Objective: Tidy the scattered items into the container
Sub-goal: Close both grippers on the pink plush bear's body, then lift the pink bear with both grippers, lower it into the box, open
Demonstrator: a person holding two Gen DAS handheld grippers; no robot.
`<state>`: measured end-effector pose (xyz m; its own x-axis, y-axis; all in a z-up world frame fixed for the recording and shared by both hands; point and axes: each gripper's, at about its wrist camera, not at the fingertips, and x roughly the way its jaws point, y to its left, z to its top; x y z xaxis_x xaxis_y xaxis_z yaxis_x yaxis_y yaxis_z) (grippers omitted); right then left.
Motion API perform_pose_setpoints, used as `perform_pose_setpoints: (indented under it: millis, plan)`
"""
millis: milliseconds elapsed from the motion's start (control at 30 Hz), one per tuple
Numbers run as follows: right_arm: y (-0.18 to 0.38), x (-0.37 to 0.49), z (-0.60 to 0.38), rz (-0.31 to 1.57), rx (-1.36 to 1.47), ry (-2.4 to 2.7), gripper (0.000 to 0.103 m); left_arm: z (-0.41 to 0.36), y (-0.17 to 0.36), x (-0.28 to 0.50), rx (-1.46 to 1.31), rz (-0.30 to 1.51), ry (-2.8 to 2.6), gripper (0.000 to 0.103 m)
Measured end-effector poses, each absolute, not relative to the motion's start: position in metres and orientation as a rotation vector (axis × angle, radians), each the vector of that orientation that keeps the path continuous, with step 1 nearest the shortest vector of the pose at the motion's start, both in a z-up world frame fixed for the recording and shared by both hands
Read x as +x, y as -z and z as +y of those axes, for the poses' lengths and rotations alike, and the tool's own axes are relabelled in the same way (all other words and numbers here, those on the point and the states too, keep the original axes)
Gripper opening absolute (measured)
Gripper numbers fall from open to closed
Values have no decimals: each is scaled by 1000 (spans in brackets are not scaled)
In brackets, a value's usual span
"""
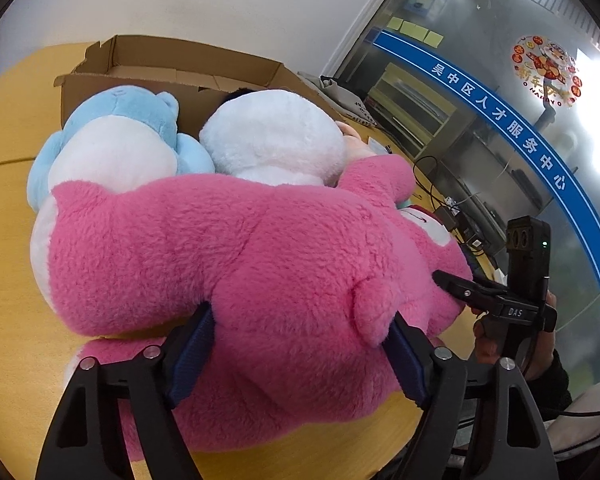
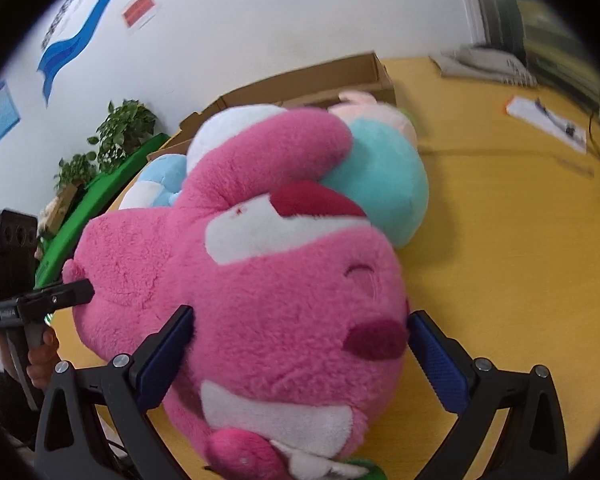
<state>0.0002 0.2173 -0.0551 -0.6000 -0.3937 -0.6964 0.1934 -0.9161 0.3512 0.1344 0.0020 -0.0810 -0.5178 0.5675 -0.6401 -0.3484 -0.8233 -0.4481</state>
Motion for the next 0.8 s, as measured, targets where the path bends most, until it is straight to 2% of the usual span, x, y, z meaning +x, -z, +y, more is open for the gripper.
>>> perform_pose_setpoints:
  millis: [67,167,367,533,800]
  plan:
    - [58,1,211,-362,1164,2555,101,3,78,137,-1096,-341,-2331,71]
    - [52,8,204,-315,1115,2582,92,2,75,143,-1084,-315,-2329,65]
    - [41,24,205,-287,1021,2593,81,-1,71,158,-1047,-318,-2349,57]
    - [24,35,200,-282,921,2599,80,-9,51,174,-989,-329,-2402,56]
    - [-42,29,189,-221,652,2637,80,-17,-15,162,-825,-249,-2496,56]
